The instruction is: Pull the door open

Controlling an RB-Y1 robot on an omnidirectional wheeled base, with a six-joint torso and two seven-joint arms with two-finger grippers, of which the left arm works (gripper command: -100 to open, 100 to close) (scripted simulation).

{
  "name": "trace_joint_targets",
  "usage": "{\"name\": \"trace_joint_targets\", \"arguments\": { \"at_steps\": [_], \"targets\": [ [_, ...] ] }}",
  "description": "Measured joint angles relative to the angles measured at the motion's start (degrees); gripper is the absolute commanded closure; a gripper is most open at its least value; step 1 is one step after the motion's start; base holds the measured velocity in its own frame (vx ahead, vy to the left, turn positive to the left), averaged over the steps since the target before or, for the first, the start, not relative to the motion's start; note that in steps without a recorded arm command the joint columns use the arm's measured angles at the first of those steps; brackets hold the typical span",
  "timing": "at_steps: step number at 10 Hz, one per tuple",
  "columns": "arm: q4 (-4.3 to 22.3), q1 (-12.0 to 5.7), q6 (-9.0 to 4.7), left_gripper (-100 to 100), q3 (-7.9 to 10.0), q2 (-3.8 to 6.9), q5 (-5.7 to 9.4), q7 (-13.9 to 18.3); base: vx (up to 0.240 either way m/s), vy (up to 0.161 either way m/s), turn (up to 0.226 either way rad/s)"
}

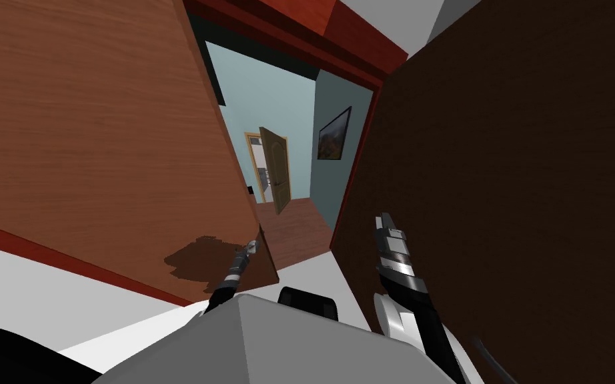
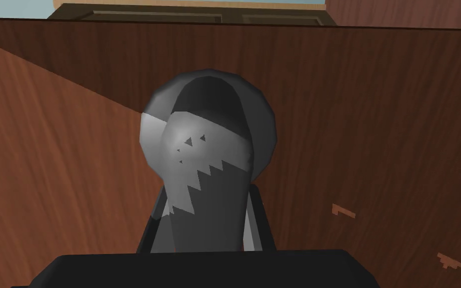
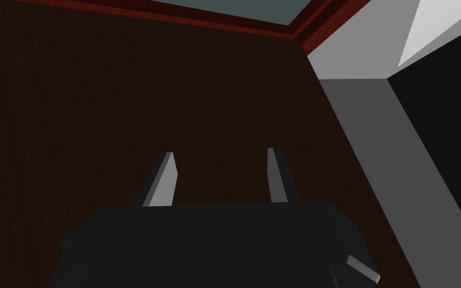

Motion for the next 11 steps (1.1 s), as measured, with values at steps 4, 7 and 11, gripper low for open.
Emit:
{"name": "trace_joint_targets", "arguments": {
  "at_steps": [4, 7, 11],
  "targets": [
    [-0.6, 1.72, -1.85, 100, -1.93, 1.33, -1.11, 2.2, -0.186, 0.011, -0.084],
    [-0.6, 2.81, -3.02, 100, -2.64, 1.90, -1.55, 3.1, -0.188, 0.024, -0.129],
    [-0.4, 5.22, -6.42, 100, -4.13, 3.49, -2.52, 5.2, -0.207, 0.027, -0.135]
  ]
}}
